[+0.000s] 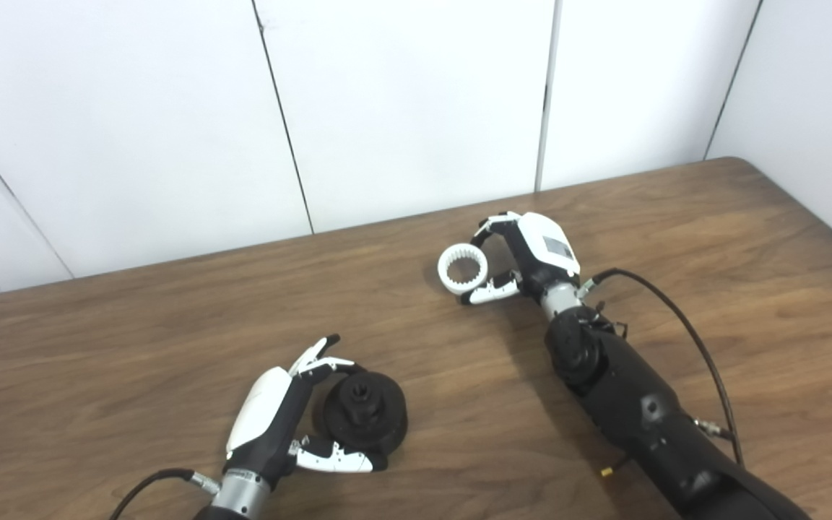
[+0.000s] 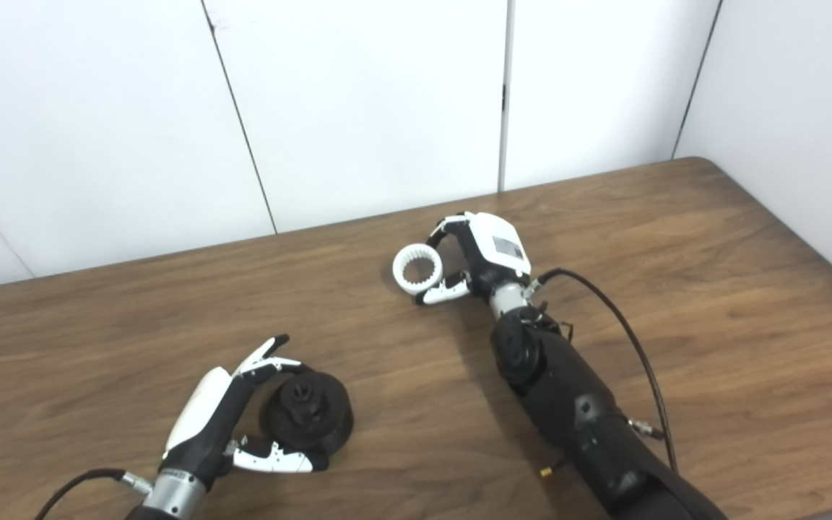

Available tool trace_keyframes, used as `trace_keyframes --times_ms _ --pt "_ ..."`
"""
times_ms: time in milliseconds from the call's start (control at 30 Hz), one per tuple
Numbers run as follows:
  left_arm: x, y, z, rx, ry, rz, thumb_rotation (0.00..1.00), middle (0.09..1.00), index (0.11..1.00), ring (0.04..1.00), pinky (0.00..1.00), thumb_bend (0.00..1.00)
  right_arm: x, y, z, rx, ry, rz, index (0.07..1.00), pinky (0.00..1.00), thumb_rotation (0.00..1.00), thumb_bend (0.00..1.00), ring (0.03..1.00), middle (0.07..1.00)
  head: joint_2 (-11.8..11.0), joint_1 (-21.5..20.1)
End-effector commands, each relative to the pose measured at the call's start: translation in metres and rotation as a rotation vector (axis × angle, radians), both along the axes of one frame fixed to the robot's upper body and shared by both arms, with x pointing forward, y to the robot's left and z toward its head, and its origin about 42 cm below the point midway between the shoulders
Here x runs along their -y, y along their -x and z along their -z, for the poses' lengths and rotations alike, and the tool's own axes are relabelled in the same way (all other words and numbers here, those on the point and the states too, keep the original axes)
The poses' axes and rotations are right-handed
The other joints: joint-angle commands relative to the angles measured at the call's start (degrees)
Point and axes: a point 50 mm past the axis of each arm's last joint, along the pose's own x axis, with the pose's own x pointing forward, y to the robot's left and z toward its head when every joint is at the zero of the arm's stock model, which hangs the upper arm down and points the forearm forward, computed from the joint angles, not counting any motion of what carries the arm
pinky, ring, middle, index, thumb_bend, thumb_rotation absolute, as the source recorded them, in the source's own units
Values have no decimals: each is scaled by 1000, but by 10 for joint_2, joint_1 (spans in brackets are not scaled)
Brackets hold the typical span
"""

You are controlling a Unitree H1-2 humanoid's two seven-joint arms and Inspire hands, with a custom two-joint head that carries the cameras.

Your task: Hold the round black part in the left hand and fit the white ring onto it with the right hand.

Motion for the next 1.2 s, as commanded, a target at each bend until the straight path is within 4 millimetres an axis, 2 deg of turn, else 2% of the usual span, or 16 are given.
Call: trace_keyframes --times_ms 0,333,467,633,900,1067,1167 --pt "3 2 6 -44 -11 18 255 969 602 968 908 982 -2 -8 -39 114 -27 -23 483 920 143 518 889 794 1 3" --pt "8 2 6 -54 -26 15 240 977 610 970 918 962 -12 20 -77 146 -150 -100 481 806 142 520 870 797 6 36" --pt "11 1 6 -55 -26 12 233 976 609 970 932 963 -15 32 -88 124 -247 -139 481 805 140 521 873 797 8 49" --pt "14 0 7 -55 -23 10 245 979 609 974 938 966 -18 47 -101 130 -279 -189 480 765 140 523 838 782 11 62" --pt "21 -2 7 -50 -21 8 242 975 603 972 936 971 -25 69 -114 151 -308 -283 480 781 138 522 824 773 16 92" --pt "24 -4 8 -45 -26 6 257 974 601 970 933 979 -30 81 -117 130 -354 -336 479 846 139 522 852 778 17 102" --pt "25 -4 9 -52 -24 1 252 975 603 974 944 980 -33 89 -115 120 -361 -357 479 849 139 523 847 775 19 105"
